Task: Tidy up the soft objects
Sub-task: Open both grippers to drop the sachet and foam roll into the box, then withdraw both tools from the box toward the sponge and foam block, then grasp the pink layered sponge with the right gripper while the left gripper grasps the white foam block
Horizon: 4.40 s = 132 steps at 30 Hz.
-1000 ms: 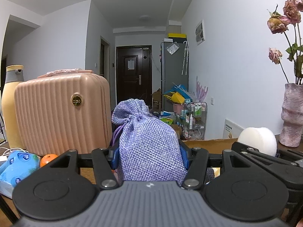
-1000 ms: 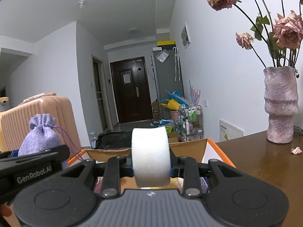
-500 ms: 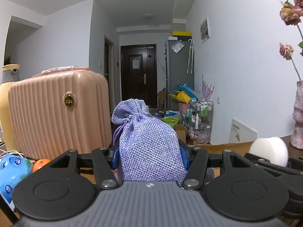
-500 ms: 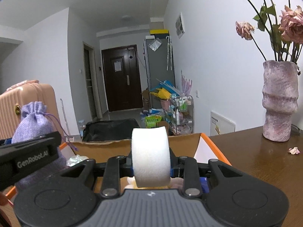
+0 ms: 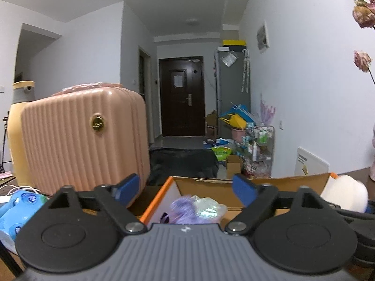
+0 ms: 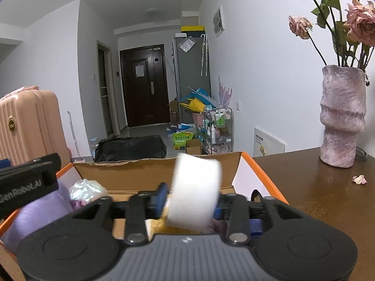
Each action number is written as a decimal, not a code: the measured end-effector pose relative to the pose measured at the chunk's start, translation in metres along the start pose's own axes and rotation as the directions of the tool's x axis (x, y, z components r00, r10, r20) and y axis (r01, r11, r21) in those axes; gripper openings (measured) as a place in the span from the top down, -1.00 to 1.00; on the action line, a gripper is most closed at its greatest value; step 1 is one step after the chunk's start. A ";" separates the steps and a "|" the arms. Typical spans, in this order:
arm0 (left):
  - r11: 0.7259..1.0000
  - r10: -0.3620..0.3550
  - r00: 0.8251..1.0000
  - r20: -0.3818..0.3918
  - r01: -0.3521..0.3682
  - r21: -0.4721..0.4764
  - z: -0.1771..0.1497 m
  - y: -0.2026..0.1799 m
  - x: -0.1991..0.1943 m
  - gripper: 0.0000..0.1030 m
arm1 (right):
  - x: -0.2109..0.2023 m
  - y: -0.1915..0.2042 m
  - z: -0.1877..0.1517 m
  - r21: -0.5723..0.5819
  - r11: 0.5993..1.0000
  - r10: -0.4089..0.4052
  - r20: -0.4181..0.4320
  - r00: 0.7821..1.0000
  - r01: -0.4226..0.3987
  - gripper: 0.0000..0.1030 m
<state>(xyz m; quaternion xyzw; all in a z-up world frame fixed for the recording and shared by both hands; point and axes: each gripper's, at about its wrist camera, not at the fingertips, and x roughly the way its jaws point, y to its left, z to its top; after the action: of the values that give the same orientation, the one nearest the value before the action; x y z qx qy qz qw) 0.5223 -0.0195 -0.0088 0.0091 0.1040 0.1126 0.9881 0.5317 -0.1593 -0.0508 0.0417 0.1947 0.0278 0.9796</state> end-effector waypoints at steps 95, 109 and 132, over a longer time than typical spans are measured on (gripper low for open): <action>0.999 -0.044 0.992 -0.116 0.043 -0.007 -0.052 0.026 -0.196 -1.00 | -0.208 -0.073 -0.061 -0.139 0.990 0.033 0.093 0.995 -0.020 -1.00; 0.992 -0.123 0.975 -0.187 0.122 -0.016 -0.059 0.020 -0.192 -1.00 | -0.187 -0.095 -0.069 -0.218 0.975 0.016 -0.086 0.996 -0.034 -1.00; 0.977 -0.204 0.945 -0.255 0.212 0.005 -0.065 -0.005 -0.185 -1.00 | -0.129 -0.137 -0.073 -0.123 0.987 0.057 -0.319 0.946 -0.101 -0.26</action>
<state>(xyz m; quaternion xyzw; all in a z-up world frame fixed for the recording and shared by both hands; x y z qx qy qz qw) 0.3337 -0.0659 -0.0351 -0.0003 0.2313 0.0062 0.9729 0.3900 -0.2995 -0.0822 -0.0232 0.3440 0.0870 0.9346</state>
